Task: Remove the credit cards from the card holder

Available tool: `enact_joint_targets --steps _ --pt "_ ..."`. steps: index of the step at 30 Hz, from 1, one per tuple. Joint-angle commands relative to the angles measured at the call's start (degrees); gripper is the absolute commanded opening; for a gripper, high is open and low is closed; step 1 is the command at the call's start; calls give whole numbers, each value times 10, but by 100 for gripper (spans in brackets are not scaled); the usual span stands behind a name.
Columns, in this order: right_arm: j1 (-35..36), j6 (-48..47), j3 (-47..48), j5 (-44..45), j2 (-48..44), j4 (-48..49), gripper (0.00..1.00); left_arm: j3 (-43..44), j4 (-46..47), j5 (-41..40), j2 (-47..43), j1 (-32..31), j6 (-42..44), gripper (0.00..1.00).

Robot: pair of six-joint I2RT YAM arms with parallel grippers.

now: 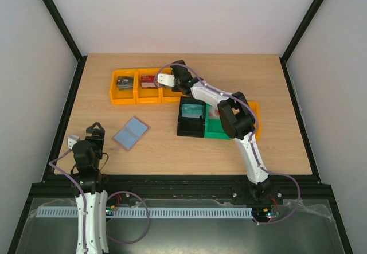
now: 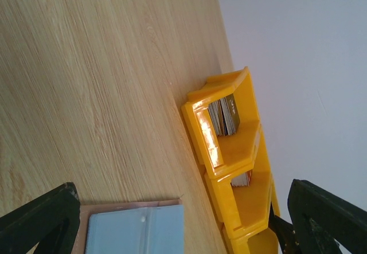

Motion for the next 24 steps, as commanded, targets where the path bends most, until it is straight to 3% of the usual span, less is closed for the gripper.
enact_joint_targets --steps 1,7,12,20,24 --pt "6 -19 -9 25 10 17 3 -8 1 0 3 1 1 99" --pt "6 -26 -29 40 -3 47 42 -8 0 1 9 2 6 99" --pt "6 -25 -51 44 -30 67 65 -9 5 5 13 2 9 99" --pt "12 5 -65 45 -83 100 84 -8 6 10 19 4 16 99" --pt "32 115 -68 46 -134 117 88 -12 11 19 25 4 8 99"
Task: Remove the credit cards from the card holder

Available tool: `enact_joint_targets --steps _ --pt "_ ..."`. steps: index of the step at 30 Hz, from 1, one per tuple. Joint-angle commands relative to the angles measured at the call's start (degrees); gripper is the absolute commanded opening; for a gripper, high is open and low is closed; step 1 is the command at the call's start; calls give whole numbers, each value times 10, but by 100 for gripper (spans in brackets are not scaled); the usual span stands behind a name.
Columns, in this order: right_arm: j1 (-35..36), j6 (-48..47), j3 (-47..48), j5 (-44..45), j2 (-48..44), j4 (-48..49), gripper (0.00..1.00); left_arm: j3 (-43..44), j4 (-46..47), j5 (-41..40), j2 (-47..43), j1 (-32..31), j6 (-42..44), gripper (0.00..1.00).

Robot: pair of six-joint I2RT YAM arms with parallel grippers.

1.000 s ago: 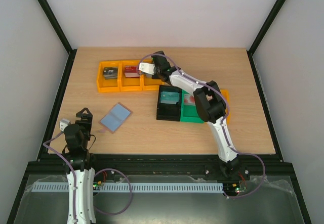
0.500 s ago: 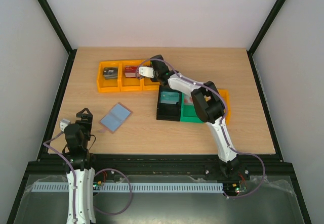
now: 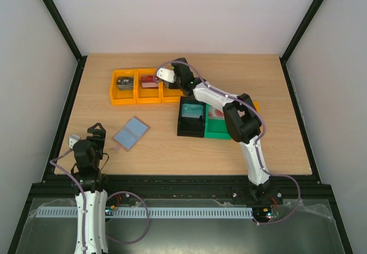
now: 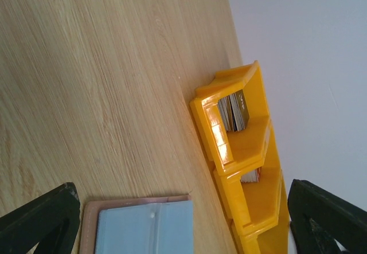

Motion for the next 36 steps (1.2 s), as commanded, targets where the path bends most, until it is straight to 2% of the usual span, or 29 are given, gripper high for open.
enact_joint_targets --steps 1,6,10,12,15,20,25,30,36 --pt "26 146 -5 8 -95 46 88 -12 11 16 11 4 0 99" --pt "64 365 -59 -71 -203 23 88 -12 10 20 30 4 0 99" --pt "98 516 -182 -128 -274 104 89 -13 13 26 44 4 -1 99" --pt "118 580 -232 -138 -287 153 89 -12 13 26 49 4 -1 99" --pt "156 650 -224 -128 -258 131 86 -11 11 22 46 5 0 99" --pt "225 691 -140 -58 -165 -23 83 -8 10 16 35 12 7 99" --pt "265 734 -120 -101 -110 -80 82 -6 -3 -1 23 22 11 99" --pt "271 744 -56 -138 -40 -157 83 -7 -11 -8 15 24 9 99" --pt "272 759 24 -88 34 -248 83 -10 -10 2 16 20 6 99"
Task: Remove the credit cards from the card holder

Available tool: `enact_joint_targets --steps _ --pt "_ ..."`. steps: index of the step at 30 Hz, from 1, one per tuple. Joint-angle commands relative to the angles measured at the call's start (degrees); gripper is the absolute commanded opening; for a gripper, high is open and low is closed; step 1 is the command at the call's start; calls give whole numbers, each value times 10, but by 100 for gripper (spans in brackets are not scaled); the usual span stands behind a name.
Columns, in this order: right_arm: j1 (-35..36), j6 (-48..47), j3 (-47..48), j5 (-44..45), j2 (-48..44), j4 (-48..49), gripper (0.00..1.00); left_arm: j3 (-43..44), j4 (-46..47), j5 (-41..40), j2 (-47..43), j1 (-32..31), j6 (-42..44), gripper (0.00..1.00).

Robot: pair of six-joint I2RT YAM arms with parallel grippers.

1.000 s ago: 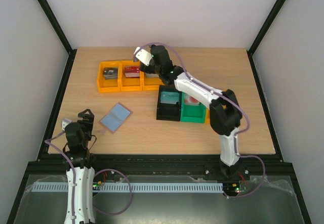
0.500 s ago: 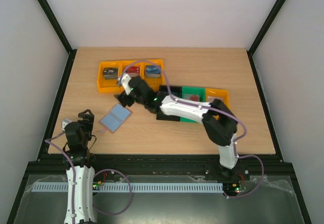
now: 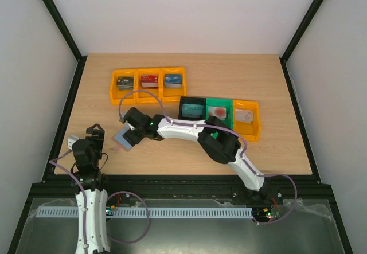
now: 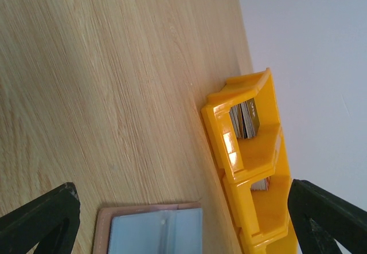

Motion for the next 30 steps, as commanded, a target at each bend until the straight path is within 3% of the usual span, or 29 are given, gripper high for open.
enact_joint_targets --steps 1,11,19,30 --pt "-3 27 52 41 36 -99 82 -7 -15 1 -4 -1 2 99" --pt "-8 14 45 102 49 -150 79 -9 -13 7 -4 -3 -1 99" --pt "-44 56 -25 38 33 -127 47 -9 -14 7 -7 -4 -1 99" --pt "-64 107 -113 -47 4 -82 15 -11 -14 8 -7 -6 0 99"
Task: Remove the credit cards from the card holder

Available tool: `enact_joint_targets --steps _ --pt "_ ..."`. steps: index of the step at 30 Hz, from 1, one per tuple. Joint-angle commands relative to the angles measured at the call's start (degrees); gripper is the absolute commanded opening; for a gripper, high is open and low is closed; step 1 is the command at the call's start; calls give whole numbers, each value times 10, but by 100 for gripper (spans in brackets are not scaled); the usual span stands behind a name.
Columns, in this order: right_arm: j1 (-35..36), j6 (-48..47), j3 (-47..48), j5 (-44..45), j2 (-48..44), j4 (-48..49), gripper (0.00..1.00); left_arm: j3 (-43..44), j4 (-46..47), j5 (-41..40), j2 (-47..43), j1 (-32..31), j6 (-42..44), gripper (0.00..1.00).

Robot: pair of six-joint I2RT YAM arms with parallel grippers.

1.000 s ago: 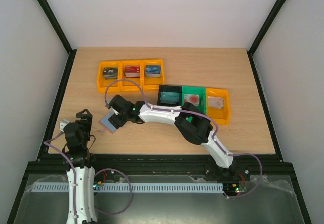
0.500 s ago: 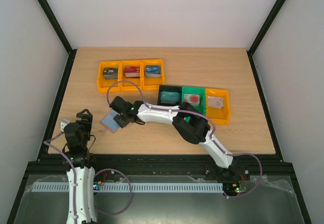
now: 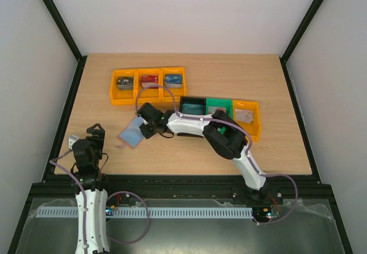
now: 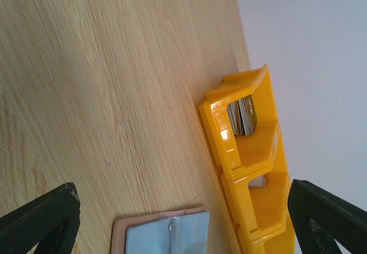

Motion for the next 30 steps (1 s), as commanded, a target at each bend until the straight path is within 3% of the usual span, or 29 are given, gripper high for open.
enact_joint_targets --steps 1,5,18,19,22,25,30 --pt "-10 40 -59 -46 9 -56 12 -10 -14 3 -4 -4 1 99" --pt "-15 64 -81 -89 -13 -25 2 -10 -13 3 -4 -5 1 99" --pt "-20 95 -95 -132 -95 6 2 -11 -16 -1 -11 -4 1 99" --pt "-20 86 -95 -135 -103 1 4 -10 -16 -1 -11 -4 1 99" --pt "-21 50 -73 -111 -132 -24 30 -10 -15 -1 -11 -5 1 99" --pt "-32 10 -32 -105 -165 -40 48 -9 -12 -1 -14 -4 5 99" --pt "-120 16 -53 -138 -280 29 72 -7 -4 3 -18 -4 8 99"
